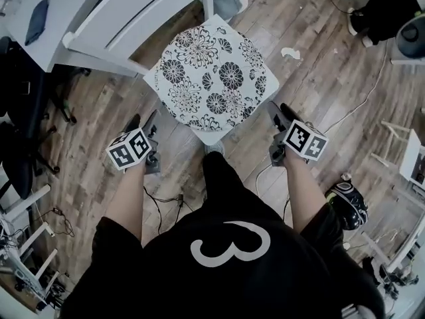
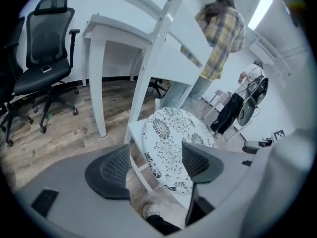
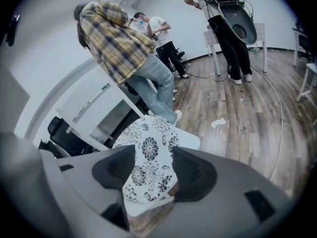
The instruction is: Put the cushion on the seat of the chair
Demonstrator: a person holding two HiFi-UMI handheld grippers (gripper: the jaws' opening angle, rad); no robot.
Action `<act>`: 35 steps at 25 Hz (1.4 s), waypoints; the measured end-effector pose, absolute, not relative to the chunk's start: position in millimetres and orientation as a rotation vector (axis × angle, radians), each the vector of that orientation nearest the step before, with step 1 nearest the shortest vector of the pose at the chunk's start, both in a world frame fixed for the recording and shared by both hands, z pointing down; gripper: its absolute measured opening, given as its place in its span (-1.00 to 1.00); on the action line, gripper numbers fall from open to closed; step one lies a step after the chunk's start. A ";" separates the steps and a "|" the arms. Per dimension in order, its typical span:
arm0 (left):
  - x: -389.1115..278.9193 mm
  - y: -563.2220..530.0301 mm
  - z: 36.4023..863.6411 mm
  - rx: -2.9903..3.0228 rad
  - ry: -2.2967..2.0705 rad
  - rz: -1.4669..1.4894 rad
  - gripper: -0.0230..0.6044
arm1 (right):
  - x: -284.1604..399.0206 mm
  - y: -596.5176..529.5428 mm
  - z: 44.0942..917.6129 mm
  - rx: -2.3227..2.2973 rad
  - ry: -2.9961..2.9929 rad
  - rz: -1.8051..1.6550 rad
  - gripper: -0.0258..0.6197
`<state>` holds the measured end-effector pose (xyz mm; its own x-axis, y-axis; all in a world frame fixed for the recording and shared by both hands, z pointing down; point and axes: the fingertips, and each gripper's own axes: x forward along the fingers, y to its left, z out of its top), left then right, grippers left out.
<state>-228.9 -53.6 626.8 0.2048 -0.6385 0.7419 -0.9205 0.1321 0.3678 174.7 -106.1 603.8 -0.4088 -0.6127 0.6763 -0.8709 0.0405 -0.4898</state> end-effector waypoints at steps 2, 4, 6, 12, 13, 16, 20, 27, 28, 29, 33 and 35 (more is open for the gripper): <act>-218.7 -42.0 596.5 1.643 -1.490 0.328 0.09 | 163.2 -92.1 565.4 1.486 -2.147 1.277 -0.18; -206.3 -28.8 561.7 1.715 -1.456 0.261 0.08 | 150.3 -72.9 526.0 1.452 -2.253 1.243 -0.24; -192.6 -18.0 523.6 1.801 -1.412 0.190 0.08 | 135.7 -54.4 485.8 1.410 -2.367 1.192 -0.33; -130.5 45.8 404.4 2.066 -1.162 0.050 0.08 | 89.8 27.0 367.5 1.106 -2.692 1.130 -0.63; -119.1 59.4 385.0 2.115 -1.109 0.037 0.08 | 81.1 43.6 347.5 1.027 -2.751 1.121 -0.64; -90.0 96.8 327.4 2.257 -0.966 -0.017 -0.02 | 63.4 87.0 295.9 0.867 -2.886 1.005 -0.75; -68.1 151.1 255.0 2.409 -0.796 -0.149 -0.52 | 50.1 138.1 244.8 0.740 -3.007 0.887 -0.85; -54.2 214.4 191.1 2.609 -0.675 -0.207 -0.88 | 35.4 194.4 210.4 0.591 -3.121 0.845 -0.89; -53.1 218.4 188.1 2.618 -0.670 -0.204 -0.88 | 34.0 198.4 207.9 0.585 -3.125 0.831 -0.89; -52.3 221.2 186.3 2.622 -0.669 -0.201 -0.88 | 32.9 201.7 206.0 0.582 -3.126 0.818 -0.90; -52.0 231.2 186.9 2.630 -0.677 -0.185 -0.88 | 26.6 212.4 204.3 0.577 -3.123 0.789 -0.90; -51.7 237.3 189.9 2.633 -0.677 -0.171 -0.88 | 23.5 219.5 206.9 0.571 -3.117 0.794 -0.90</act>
<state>-51.7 237.3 189.9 0.8741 -0.4855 -0.0156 -0.4345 -0.7959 0.4216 23.5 219.5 206.9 -0.9312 -0.3627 -0.0350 -0.3019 0.8216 -0.4836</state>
